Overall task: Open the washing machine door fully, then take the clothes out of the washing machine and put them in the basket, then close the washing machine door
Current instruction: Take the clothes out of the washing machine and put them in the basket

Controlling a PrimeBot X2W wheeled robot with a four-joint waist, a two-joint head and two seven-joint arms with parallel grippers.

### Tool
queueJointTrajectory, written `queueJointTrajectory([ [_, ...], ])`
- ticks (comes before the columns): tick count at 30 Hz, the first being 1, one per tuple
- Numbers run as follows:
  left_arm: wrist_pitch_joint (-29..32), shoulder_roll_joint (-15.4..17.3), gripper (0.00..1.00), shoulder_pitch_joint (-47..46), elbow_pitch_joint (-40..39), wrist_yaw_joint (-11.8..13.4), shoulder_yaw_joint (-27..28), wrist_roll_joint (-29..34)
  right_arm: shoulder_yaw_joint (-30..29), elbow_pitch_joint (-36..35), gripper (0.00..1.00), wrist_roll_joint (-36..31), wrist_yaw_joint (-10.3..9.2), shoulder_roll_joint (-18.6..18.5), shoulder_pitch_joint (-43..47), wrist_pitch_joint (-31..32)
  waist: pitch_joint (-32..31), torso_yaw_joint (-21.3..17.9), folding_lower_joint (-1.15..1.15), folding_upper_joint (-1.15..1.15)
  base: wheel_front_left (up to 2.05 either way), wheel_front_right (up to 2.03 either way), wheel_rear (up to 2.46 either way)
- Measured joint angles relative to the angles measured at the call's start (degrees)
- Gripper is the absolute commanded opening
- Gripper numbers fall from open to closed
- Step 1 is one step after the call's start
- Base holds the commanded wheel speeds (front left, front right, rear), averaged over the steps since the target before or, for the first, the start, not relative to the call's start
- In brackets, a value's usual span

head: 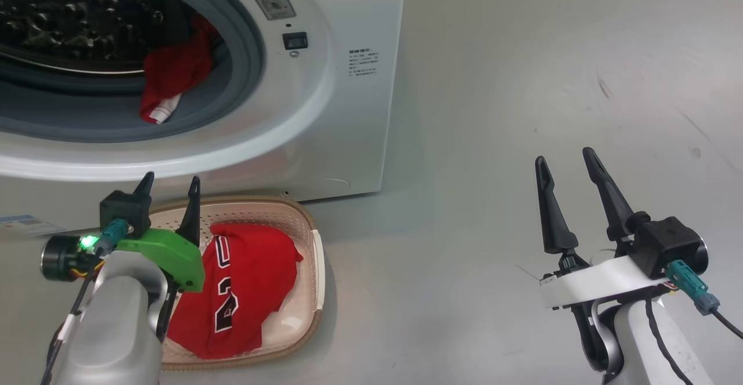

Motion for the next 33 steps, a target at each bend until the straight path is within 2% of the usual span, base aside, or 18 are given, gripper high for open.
queueJointTrajectory([
  [6,0.0,-0.5,1.00,1.1,-7.1,-0.1,-0.2,0.0,-0.2,0.2,1.00,0.0,0.02,-0.1,1.2,0.0,-2.6,2.3,0.00,0.00,0.00,0.00,0.00],
  [17,0.0,-1.1,1.00,10.8,-20.1,-0.4,2.6,-2.3,0.1,0.8,1.00,0.1,1.01,-0.1,4.1,0.0,-8.7,6.0,0.00,0.00,0.00,0.00,0.00],
  [26,-0.2,-1.6,1.00,19.4,-26.4,-0.3,5.7,-3.9,0.3,1.3,1.00,0.5,1.02,0.1,6.5,0.0,-12.2,6.1,0.00,0.00,0.00,0.00,0.00],
  [33,-0.2,-1.9,1.00,22.6,-30.6,0.1,6.0,-4.1,-0.4,0.9,1.00,1.0,1.00,0.2,8.2,0.0,-13.3,5.1,0.00,0.00,0.00,0.00,0.00],
])
